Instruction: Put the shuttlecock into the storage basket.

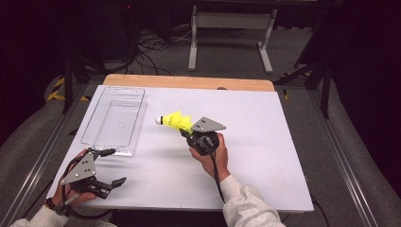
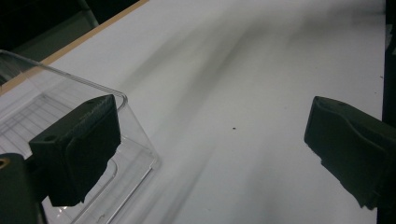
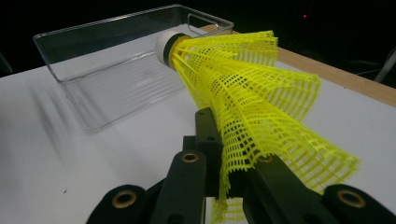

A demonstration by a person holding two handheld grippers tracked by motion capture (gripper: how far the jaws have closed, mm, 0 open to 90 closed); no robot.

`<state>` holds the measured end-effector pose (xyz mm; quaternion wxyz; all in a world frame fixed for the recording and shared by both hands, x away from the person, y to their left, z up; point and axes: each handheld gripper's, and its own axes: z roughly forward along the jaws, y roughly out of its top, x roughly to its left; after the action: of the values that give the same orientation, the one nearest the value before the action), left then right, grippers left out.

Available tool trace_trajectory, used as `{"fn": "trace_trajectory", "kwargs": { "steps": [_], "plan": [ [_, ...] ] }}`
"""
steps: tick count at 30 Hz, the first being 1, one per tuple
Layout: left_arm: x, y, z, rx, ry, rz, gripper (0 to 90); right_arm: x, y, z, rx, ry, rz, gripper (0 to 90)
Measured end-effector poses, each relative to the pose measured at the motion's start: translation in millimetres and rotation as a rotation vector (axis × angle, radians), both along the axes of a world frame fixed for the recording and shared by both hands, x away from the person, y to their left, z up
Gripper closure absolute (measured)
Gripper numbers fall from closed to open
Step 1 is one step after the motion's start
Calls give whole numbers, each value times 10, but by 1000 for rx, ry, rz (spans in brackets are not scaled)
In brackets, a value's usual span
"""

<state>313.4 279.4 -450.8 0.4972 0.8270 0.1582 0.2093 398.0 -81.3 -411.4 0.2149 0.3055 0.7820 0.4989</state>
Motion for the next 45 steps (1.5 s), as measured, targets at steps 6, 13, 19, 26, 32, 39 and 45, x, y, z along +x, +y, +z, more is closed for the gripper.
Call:
{"fn": "trace_trajectory", "kwargs": {
  "steps": [6,13,19,26,32,39,45],
  "plan": [
    [6,4,-2,0,0,3,45,72,14,54,8,-3,1,888],
    [3,25,10,-4,-5,10,45,122,53,126,0,-17,4,889],
    [1,31,16,-2,-11,11,45,163,118,163,5,-26,5,889],
    [2,42,14,-6,-6,13,45,213,208,177,8,-23,15,889],
    [-3,46,11,-6,-8,12,45,244,282,191,6,-23,30,889],
    [-13,51,9,-4,-7,14,45,270,385,202,4,-21,48,888],
    [-20,51,13,-8,-7,13,45,291,488,191,-4,-18,67,888]
  ]
}}
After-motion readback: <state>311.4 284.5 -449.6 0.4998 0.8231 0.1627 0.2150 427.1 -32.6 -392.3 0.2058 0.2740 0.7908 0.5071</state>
